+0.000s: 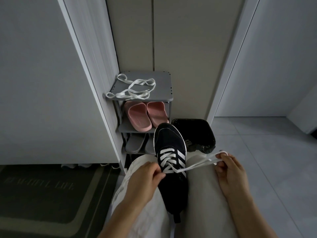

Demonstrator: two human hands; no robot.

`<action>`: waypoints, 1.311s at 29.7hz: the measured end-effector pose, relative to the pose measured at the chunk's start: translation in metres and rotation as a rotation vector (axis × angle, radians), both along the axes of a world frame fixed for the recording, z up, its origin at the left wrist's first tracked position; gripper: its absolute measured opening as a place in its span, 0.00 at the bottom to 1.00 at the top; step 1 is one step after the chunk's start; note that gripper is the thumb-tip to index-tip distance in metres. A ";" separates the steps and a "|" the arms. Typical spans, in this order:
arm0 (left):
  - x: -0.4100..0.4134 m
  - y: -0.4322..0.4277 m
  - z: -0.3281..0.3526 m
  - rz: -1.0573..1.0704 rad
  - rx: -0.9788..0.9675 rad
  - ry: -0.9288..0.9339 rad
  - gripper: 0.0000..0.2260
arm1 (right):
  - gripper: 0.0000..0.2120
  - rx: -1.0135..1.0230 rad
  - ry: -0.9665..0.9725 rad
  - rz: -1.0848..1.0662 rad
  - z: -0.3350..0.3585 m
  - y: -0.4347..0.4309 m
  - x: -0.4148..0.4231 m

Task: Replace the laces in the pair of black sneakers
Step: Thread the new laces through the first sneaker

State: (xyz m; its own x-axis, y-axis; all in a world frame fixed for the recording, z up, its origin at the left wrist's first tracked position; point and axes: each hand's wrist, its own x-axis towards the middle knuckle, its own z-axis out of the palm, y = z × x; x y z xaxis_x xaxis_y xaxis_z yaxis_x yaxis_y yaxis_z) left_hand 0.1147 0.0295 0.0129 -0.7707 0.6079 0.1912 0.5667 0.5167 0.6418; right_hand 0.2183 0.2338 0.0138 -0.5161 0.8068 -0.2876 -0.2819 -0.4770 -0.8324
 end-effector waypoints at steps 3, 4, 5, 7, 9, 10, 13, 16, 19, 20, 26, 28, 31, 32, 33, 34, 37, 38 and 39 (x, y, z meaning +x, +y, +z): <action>-0.011 -0.015 0.004 -0.133 0.057 0.048 0.08 | 0.08 -0.043 0.022 -0.037 0.000 0.001 -0.001; -0.016 -0.023 0.004 -0.154 0.048 0.093 0.09 | 0.08 -0.045 0.024 -0.051 0.000 0.000 -0.001; -0.021 -0.033 0.005 -0.156 0.034 0.119 0.09 | 0.08 -0.034 0.020 -0.061 0.000 -0.001 -0.001; -0.030 -0.058 0.003 -0.103 0.033 0.118 0.08 | 0.09 0.038 -0.012 -0.061 0.002 -0.004 -0.002; -0.038 -0.082 0.000 0.003 -0.010 0.119 0.09 | 0.08 0.191 -0.113 -0.015 0.003 -0.009 -0.002; -0.041 -0.090 -0.001 0.038 -0.081 0.103 0.11 | 0.07 0.288 -0.180 0.022 0.004 -0.012 -0.003; -0.037 -0.090 -0.003 0.006 -0.267 -0.062 0.08 | 0.08 0.487 -0.270 0.073 0.000 -0.018 -0.005; -0.021 -0.058 0.002 -0.002 -0.075 -0.062 0.07 | 0.11 0.514 -0.293 0.066 -0.005 -0.018 -0.004; 0.002 -0.012 0.008 -0.108 -0.057 0.111 0.06 | 0.11 0.453 -0.260 0.010 -0.008 -0.015 -0.003; 0.008 -0.002 0.008 -0.145 -0.075 0.161 0.06 | 0.12 0.446 -0.249 0.002 -0.008 -0.014 -0.003; -0.007 -0.018 0.021 -0.127 -0.033 -0.254 0.08 | 0.13 0.637 -0.343 0.097 -0.009 -0.015 -0.002; -0.022 -0.047 0.030 -0.100 -0.046 -0.346 0.06 | 0.13 0.795 -0.410 0.201 -0.007 -0.023 -0.003; -0.040 -0.089 0.030 0.060 -0.130 -0.328 0.03 | 0.10 1.201 -0.580 0.284 -0.012 -0.035 -0.005; -0.042 -0.095 0.028 0.089 -0.177 -0.325 0.02 | 0.06 1.270 -0.610 0.290 -0.014 -0.037 -0.005; -0.043 -0.096 0.025 0.094 -0.231 -0.328 0.02 | 0.03 1.279 -0.619 0.283 -0.015 -0.037 -0.004; -0.043 -0.094 0.022 0.087 -0.280 -0.333 0.02 | 0.02 1.245 -0.612 0.266 -0.015 -0.038 -0.004; -0.036 -0.072 0.018 0.058 -0.275 -0.308 0.03 | 0.12 1.048 -0.543 0.224 -0.012 -0.035 -0.002; -0.031 -0.061 0.018 0.037 -0.216 -0.290 0.05 | 0.14 1.047 -0.528 0.224 -0.011 -0.036 -0.001; -0.025 -0.049 0.019 0.007 -0.152 -0.277 0.07 | 0.16 1.079 -0.529 0.237 -0.010 -0.036 -0.001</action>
State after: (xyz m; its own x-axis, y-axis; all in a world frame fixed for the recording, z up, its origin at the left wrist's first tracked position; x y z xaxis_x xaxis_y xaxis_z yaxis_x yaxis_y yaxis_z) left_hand 0.0898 -0.0190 0.0319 -0.7853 0.6075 -0.1191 0.3771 0.6219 0.6863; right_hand 0.2169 0.1977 0.0038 -0.7049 0.6632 0.2514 0.2112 0.5346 -0.8183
